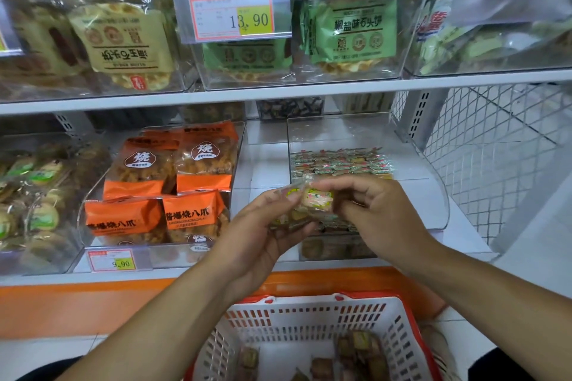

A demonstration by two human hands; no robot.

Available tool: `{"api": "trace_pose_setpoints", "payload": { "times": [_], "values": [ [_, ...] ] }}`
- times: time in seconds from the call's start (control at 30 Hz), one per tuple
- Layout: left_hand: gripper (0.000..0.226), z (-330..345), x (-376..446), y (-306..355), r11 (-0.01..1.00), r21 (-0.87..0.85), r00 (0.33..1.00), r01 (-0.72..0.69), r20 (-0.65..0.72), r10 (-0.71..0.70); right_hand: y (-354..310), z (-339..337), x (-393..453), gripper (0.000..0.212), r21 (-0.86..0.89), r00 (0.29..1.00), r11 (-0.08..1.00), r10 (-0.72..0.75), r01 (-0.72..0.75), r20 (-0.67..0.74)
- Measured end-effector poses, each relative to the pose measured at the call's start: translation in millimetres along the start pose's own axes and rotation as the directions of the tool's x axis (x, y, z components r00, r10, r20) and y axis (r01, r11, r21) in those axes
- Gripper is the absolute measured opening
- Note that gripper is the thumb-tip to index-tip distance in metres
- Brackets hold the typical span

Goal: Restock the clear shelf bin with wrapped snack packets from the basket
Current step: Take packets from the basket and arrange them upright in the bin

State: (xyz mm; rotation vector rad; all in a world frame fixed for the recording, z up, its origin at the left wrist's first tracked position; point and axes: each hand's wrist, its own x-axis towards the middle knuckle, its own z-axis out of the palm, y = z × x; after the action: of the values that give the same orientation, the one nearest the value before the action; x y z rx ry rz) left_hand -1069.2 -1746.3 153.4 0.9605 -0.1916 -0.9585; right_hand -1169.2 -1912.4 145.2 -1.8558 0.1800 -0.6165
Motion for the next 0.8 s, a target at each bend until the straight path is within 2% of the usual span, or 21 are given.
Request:
{"api": "trace_pose_setpoints", "payload": {
  "times": [0.1, 0.17, 0.2, 0.27, 0.33, 0.37, 0.43, 0.5, 0.57, 0.67, 0.8],
  "values": [
    [0.036, -1.5, 0.2, -1.7, 1.0, 0.006, 1.0, -0.01, 0.01, 0.01, -3.9, -3.9, 0.4, 0.044, 0.12, 0.988, 0.986, 0.104, -0.118, 0.114],
    [0.035, -2.1, 1.0, -2.4, 1.0, 0.021, 1.0, -0.022, 0.014, 0.022, -7.8, -4.7, 0.0, 0.033, 0.099, 0.977, 0.987, 0.11, -0.129, 0.18],
    [0.033, -2.1, 1.3, -2.6, 0.999, 0.031, 0.999, -0.031, 0.017, 0.031, -7.6, -4.4, -0.7, 0.036, 0.05, 0.976, 0.992, 0.104, -0.115, 0.19],
    [0.023, -2.4, 2.6, -3.1, 0.998, 0.038, 0.999, -0.052, 0.009, 0.052, -6.0, -4.3, -1.3, 0.048, -0.073, 0.982, 0.991, 0.121, -0.112, 0.147],
    [0.019, -3.5, 4.1, -4.3, 0.997, 0.034, 0.998, -0.066, -0.021, 0.067, -6.2, -5.8, -0.6, 0.052, -0.117, 0.98, 0.976, 0.189, -0.181, 0.064],
    [0.019, -4.3, 4.6, -4.9, 0.997, 0.029, 0.997, -0.071, -0.033, 0.072, -6.7, -7.1, -0.1, 0.053, -0.084, 0.972, 0.971, 0.228, -0.224, 0.046],
    [0.021, -5.0, 5.2, -5.9, 0.995, 0.019, 0.994, -0.1, -0.05, 0.101, -6.1, -8.5, 1.5, 0.049, 0.123, 0.947, 0.939, 0.314, -0.321, 0.074],
    [0.024, -4.6, 6.1, -7.0, 0.987, 0.016, 0.985, -0.158, -0.069, 0.159, -7.3, -6.7, 3.1, 0.045, 0.42, 0.906, 0.803, 0.393, -0.422, 0.16],
    [0.025, -3.9, 7.7, -7.7, 0.977, 0.022, 0.972, -0.214, -0.096, 0.215, -9.6, -3.7, 2.8, 0.049, 0.587, 0.856, 0.633, 0.453, -0.505, 0.248],
    [0.029, -3.4, 8.9, -8.6, 0.967, 0.015, 0.963, -0.253, -0.094, 0.253, -10.3, 2.7, -0.6, 0.054, 0.634, 0.813, 0.533, 0.503, -0.56, 0.294],
    [0.026, -1.1, 8.1, -11.2, 0.966, 0.011, 0.964, -0.259, -0.058, 0.26, -5.4, 15.9, -8.7, 0.046, 0.609, 0.793, 0.533, 0.53, -0.587, 0.301]
  ]
}}
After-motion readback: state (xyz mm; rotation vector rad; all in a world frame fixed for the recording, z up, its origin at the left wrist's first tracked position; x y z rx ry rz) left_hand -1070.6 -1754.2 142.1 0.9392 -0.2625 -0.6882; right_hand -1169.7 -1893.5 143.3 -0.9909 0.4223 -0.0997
